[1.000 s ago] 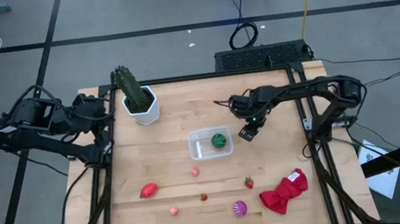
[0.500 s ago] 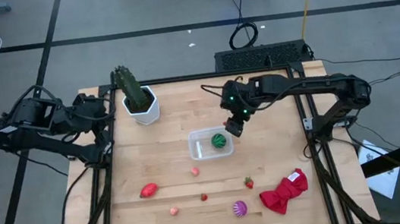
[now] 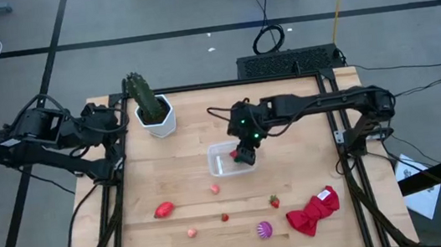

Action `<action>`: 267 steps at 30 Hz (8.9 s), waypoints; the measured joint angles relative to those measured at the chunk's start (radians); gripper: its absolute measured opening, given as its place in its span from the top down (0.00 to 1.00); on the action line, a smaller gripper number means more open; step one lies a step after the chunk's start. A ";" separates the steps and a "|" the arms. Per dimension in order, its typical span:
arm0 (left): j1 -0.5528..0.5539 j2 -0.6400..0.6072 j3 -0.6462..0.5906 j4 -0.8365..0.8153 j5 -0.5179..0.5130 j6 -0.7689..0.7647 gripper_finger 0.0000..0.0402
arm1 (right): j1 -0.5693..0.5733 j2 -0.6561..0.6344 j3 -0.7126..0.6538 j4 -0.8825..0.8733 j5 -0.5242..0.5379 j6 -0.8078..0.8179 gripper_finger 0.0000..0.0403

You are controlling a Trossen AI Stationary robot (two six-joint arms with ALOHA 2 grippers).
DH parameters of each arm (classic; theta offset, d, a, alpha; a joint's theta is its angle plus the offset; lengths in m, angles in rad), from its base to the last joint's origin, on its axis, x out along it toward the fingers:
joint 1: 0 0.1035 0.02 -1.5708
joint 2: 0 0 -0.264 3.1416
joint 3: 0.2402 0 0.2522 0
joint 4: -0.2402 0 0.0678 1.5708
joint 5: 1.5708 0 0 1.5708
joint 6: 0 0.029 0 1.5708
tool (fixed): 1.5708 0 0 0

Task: Pick and placing Produce into tupperware
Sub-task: Put the top strawberry into the transparent bin, then put the top peach into the transparent bin

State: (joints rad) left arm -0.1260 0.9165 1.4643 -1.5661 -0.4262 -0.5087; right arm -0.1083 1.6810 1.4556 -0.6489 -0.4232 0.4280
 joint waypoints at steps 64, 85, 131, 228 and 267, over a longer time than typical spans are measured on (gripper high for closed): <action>0.000 0.000 0.000 0.000 -0.002 0.007 0.87 | 0.023 0.462 0.412 -0.527 0.235 -0.410 0.63; 0.000 0.000 0.000 0.000 0.006 0.007 0.87 | 0.023 0.462 0.392 -0.459 0.235 -0.380 0.63; 0.000 0.000 0.000 0.000 0.006 0.007 0.87 | 0.023 0.462 0.392 -0.330 0.236 -0.415 0.51; -0.214 0.949 -0.001 0.749 0.303 -0.752 0.87 | 0.032 -0.362 0.586 -0.591 0.239 -0.411 0.51; -0.214 0.947 -0.001 0.587 0.326 -0.888 0.53 | 0.031 -0.364 0.586 -0.598 0.239 -0.443 0.51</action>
State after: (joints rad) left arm -0.3405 1.8637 1.4635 -0.9787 -0.0998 -1.3971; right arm -0.0769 1.3174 2.0418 -1.2469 -0.1841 -0.0154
